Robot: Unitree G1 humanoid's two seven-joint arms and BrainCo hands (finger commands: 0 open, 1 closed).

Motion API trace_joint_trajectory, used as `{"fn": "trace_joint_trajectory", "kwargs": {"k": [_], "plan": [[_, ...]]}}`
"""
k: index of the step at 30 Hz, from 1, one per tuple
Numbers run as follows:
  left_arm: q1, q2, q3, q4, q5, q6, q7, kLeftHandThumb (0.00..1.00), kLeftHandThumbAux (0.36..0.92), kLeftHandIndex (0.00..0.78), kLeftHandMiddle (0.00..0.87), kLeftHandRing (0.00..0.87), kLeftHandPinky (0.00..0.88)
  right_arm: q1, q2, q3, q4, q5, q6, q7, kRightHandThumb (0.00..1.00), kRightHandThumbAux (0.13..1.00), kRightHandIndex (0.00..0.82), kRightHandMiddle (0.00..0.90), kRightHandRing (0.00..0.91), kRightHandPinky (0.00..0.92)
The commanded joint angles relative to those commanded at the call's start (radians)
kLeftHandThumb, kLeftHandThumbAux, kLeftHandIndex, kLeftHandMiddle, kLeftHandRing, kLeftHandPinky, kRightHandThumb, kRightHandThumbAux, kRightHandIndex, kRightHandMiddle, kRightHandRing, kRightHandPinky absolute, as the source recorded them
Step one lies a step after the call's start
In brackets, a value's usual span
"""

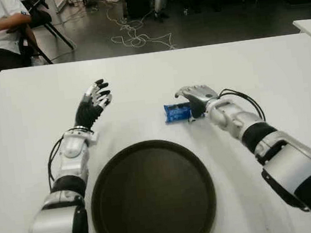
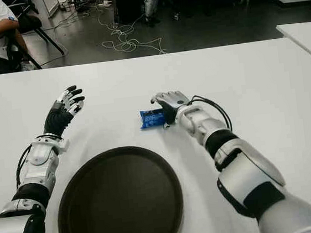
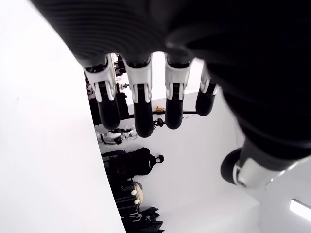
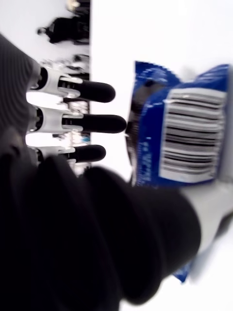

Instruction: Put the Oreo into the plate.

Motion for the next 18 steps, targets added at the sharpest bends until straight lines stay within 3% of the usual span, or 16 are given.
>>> {"fn": "trace_joint_trajectory", "kwargs": {"k": [8, 18], "plan": [[0.0, -0.001, 0.002, 0.004, -0.002, -0.005, 0.0, 0.178, 0.567, 0.097, 0.154, 0.153, 0.162, -0.013, -0.005, -0.001, 0.011, 0.024, -0.022, 0.075, 0.0, 0.892, 0.204, 0.199, 0.167, 0.119], [0.003, -0.004, 0.006, -0.001, -0.011, -0.01, -0.01, 0.176, 0.579, 0.091, 0.151, 0.149, 0.161, -0.008, -0.006, -0.007, 0.021, 0.036, -0.037, 0.075, 0.0, 0.894, 0.266, 0.245, 0.203, 0.147]]}}
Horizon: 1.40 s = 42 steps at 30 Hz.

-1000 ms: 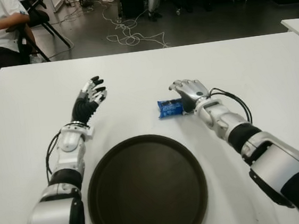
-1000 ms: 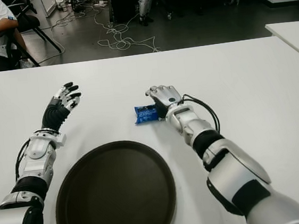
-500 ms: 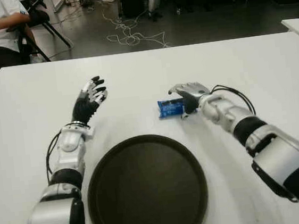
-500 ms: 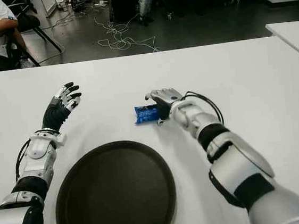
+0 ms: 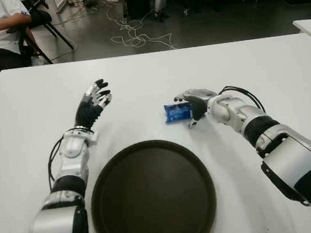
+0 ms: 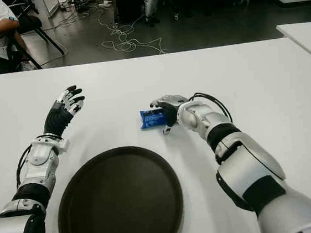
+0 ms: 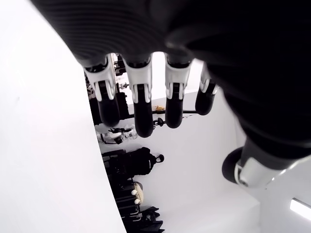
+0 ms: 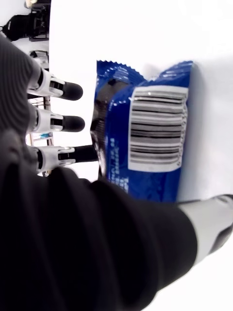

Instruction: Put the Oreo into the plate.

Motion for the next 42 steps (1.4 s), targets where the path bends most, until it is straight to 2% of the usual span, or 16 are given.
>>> {"fn": "trace_joint_trajectory", "kwargs": {"k": [9, 15, 32, 36, 38, 42], "plan": [[0.003, 0.006, -0.001, 0.001, 0.004, 0.004, 0.0, 0.188, 0.569, 0.096, 0.151, 0.151, 0.181, 0.003, -0.005, 0.002, -0.002, 0.003, -0.018, -0.005, 0.0, 0.889, 0.254, 0.235, 0.197, 0.145], [0.005, 0.005, 0.0, -0.002, 0.003, 0.006, 0.005, 0.195, 0.576, 0.111, 0.171, 0.165, 0.187, 0.005, -0.007, 0.006, -0.005, 0.001, -0.022, -0.013, 0.0, 0.871, 0.219, 0.209, 0.173, 0.108], [0.009, 0.002, 0.012, -0.007, -0.017, -0.006, -0.023, 0.218, 0.577, 0.1, 0.158, 0.16, 0.198, 0.007, -0.011, 0.025, -0.012, -0.011, -0.023, -0.106, 0.0, 0.861, 0.236, 0.214, 0.179, 0.131], [0.01, 0.002, 0.011, -0.011, -0.016, -0.006, -0.025, 0.208, 0.578, 0.102, 0.162, 0.16, 0.171, 0.004, -0.012, 0.033, -0.013, -0.02, -0.015, -0.14, 0.0, 0.866, 0.248, 0.235, 0.205, 0.173], [0.011, 0.002, 0.009, -0.014, -0.011, -0.007, -0.02, 0.198, 0.582, 0.102, 0.169, 0.163, 0.172, 0.001, -0.013, 0.042, -0.015, -0.028, -0.013, -0.158, 0.007, 0.881, 0.284, 0.267, 0.238, 0.219], [0.013, 0.003, 0.006, -0.015, -0.004, -0.014, -0.014, 0.189, 0.589, 0.102, 0.167, 0.163, 0.19, -0.001, -0.016, 0.054, -0.015, -0.04, -0.016, -0.187, 0.091, 0.892, 0.383, 0.396, 0.385, 0.386]]}}
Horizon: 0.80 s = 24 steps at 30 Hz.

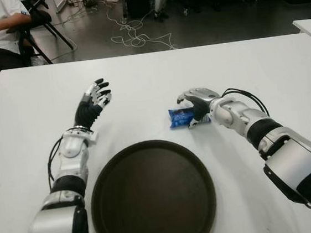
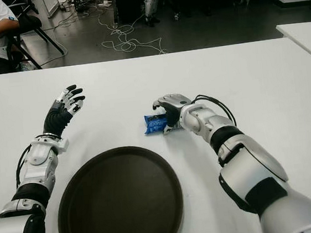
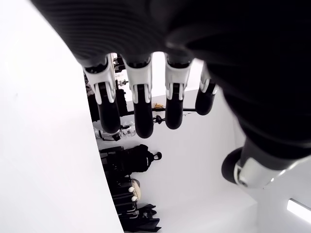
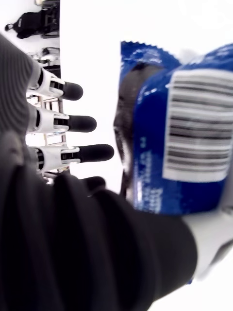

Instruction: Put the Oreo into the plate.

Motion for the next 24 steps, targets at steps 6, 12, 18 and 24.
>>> {"fn": "trace_joint_trajectory", "kwargs": {"k": [6, 12, 18, 24], "plan": [[0.002, 0.0, -0.001, -0.002, 0.001, -0.005, 0.002, 0.182, 0.582, 0.101, 0.161, 0.159, 0.185, -0.001, -0.003, 0.007, -0.002, -0.001, 0.002, -0.045, 0.142, 0.886, 0.47, 0.559, 0.551, 0.529], [0.003, 0.0, -0.001, -0.005, 0.002, 0.002, 0.005, 0.176, 0.579, 0.103, 0.158, 0.158, 0.187, -0.001, -0.011, -0.011, -0.014, 0.018, 0.0, -0.093, 0.136, 0.881, 0.522, 0.653, 0.647, 0.615], [0.002, 0.0, -0.003, -0.008, 0.004, 0.009, 0.007, 0.176, 0.588, 0.102, 0.161, 0.158, 0.17, 0.0, -0.013, -0.026, -0.02, 0.029, 0.002, -0.115, 0.146, 0.884, 0.557, 0.693, 0.688, 0.659], [0.004, -0.001, 0.0, -0.011, -0.003, 0.013, -0.002, 0.171, 0.58, 0.1, 0.16, 0.157, 0.178, -0.001, -0.017, -0.042, -0.027, 0.04, 0.003, -0.118, 0.149, 0.885, 0.573, 0.713, 0.709, 0.677]]}}
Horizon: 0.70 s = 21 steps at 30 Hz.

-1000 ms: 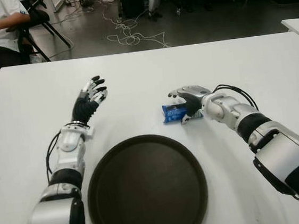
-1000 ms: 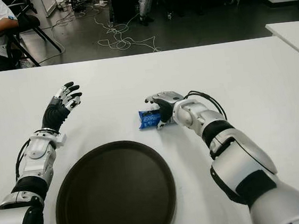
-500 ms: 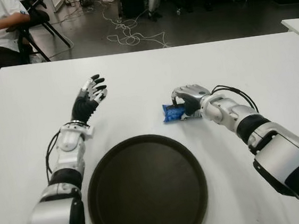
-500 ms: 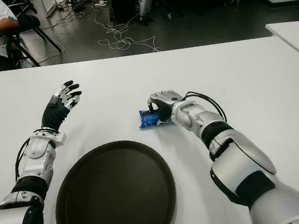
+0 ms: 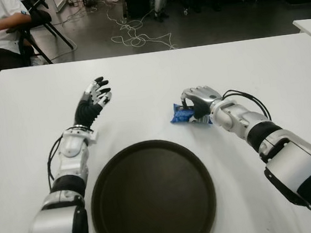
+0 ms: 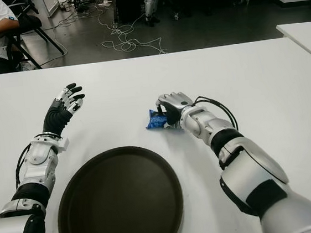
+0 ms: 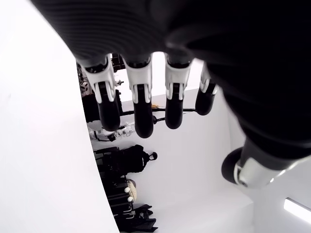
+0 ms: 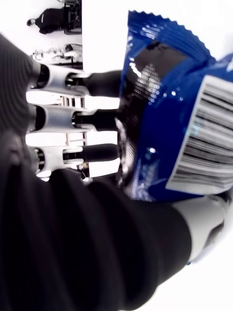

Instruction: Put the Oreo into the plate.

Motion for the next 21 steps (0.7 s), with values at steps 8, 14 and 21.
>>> {"fn": "trace_joint_trajectory", "kwargs": {"k": [8, 14, 21], "plan": [[0.001, -0.004, 0.007, 0.002, -0.011, -0.005, -0.004, 0.199, 0.577, 0.097, 0.162, 0.163, 0.192, -0.002, -0.009, -0.009, -0.009, -0.011, -0.003, -0.012, 0.159, 0.881, 0.577, 0.713, 0.709, 0.682], [0.0, -0.003, 0.008, 0.004, -0.009, -0.005, 0.003, 0.214, 0.585, 0.108, 0.166, 0.162, 0.194, 0.0, -0.015, -0.013, -0.012, -0.009, -0.011, -0.023, 0.165, 0.879, 0.59, 0.731, 0.73, 0.705], [-0.001, -0.002, 0.006, 0.002, -0.006, -0.003, 0.002, 0.2, 0.582, 0.105, 0.166, 0.166, 0.202, -0.002, -0.019, -0.016, -0.016, -0.006, -0.012, -0.017, 0.166, 0.883, 0.582, 0.724, 0.723, 0.696]]}}
